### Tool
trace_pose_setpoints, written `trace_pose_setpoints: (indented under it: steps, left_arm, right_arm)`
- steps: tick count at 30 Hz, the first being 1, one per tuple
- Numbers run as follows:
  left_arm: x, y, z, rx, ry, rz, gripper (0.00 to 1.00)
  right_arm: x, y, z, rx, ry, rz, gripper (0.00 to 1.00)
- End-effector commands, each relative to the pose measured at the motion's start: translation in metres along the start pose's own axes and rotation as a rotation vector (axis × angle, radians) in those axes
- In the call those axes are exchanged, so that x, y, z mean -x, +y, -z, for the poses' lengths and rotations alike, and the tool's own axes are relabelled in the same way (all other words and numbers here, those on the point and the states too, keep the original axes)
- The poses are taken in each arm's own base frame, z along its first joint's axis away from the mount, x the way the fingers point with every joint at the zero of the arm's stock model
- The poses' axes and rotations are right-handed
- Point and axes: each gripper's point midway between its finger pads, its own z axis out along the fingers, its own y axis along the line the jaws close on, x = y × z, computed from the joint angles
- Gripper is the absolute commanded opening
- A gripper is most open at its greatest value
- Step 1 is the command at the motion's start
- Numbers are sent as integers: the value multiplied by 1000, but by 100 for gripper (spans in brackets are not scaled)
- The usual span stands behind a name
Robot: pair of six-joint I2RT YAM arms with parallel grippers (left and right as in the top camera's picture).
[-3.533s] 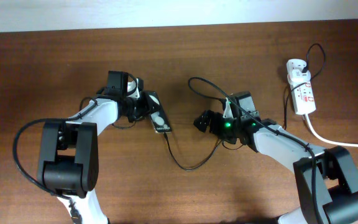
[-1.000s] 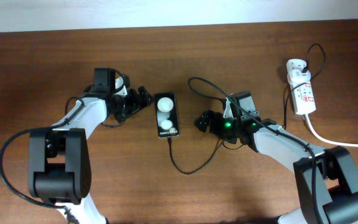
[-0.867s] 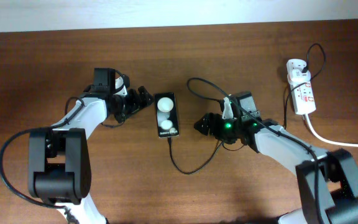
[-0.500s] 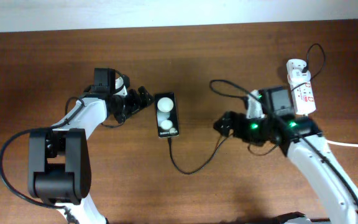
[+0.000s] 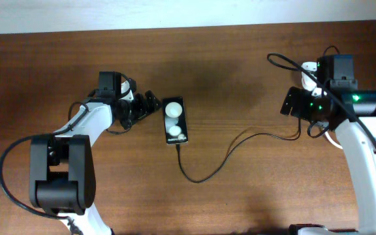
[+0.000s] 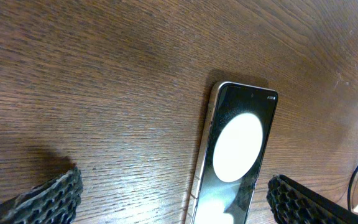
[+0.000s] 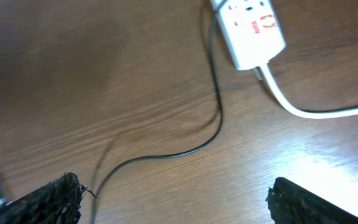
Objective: Plug charger to phone and switch on socket
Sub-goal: 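Move the right gripper over to the white power strip, then press the power strip's switch down with the right gripper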
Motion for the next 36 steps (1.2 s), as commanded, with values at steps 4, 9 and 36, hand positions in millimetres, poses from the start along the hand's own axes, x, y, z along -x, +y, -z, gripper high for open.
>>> trace_pose_setpoints:
  steps: [4, 9, 36]
  left_arm:
    - [1, -2, 5, 4, -14, -20, 99]
    - [0, -2, 5, 4, -14, -20, 99]
    - [0, -2, 5, 4, -14, -20, 99]
  right_arm:
    - [20, -10, -42, -62, 23, -23, 99]
    - [64, -82, -74, -97, -62, -380, 99]
    - [95, -144, -196, -100, -48, -490, 99]
